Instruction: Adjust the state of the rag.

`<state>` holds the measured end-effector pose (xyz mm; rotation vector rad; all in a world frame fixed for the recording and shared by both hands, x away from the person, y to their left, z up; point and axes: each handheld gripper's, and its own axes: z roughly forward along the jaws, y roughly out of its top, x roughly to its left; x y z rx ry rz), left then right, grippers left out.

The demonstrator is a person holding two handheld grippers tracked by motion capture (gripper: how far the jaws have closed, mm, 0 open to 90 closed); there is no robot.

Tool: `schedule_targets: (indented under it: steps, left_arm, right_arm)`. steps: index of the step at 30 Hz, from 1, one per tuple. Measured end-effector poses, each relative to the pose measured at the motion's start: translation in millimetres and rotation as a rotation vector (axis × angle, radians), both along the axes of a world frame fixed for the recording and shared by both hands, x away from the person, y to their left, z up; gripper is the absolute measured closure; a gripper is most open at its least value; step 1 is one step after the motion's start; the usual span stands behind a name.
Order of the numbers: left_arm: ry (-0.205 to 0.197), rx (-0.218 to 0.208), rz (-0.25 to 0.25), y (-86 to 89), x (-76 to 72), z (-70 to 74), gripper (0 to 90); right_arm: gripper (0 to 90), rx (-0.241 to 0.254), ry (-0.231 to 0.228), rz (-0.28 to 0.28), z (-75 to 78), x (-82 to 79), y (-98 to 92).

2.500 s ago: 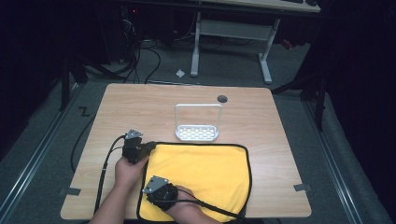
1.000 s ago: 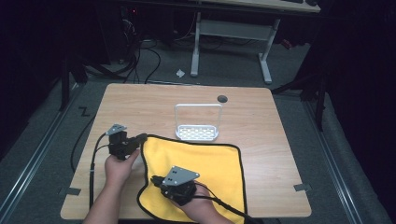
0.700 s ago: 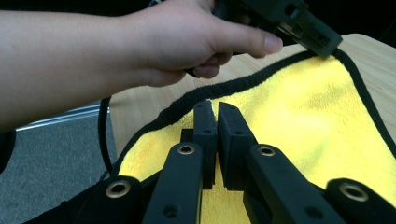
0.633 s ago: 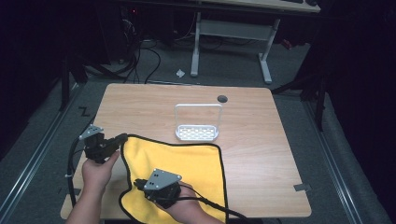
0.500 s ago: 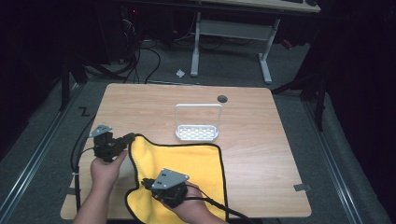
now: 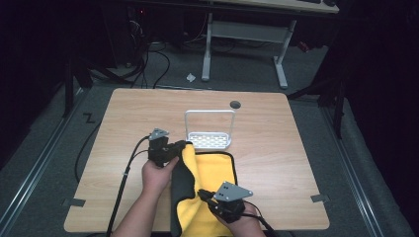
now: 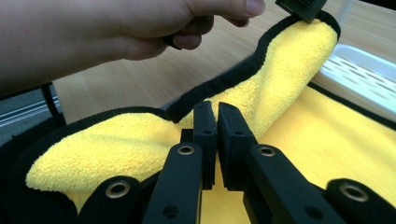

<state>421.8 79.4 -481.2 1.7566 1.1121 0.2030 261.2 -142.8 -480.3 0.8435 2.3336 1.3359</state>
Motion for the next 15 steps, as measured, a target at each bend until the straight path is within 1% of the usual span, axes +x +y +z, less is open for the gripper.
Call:
schedule_targets:
  steps: [3, 4, 7, 11, 15]
  left_arm:
    - [0.006, -0.001, -0.017, -15.8, 0.9, -0.2, 85.9]
    - [0.006, 0.004, -0.024, -20.4, 1.0, -0.4, 85.9]
    - [0.009, 0.009, -0.032, -31.9, 1.7, -1.4, 85.8]
    - [0.026, -0.006, -0.023, -41.8, 4.1, -4.7, 85.6]
    - [0.029, 0.015, -0.027, -50.4, 5.1, -10.7, 85.4]
  right_arm:
    - [87.0, -0.002, 0.007, -0.021, -2.5, -3.0, -12.8]
    - [87.0, -0.003, 0.009, -0.029, -3.3, -4.5, -17.8]
    - [87.0, -0.012, 0.008, -0.041, -4.8, -7.3, -27.8]
    - [86.9, -0.019, 0.016, -0.065, -7.1, -8.9, -39.7]
    - [86.9, -0.03, 0.037, -0.082, -13.1, -8.8, -50.0]
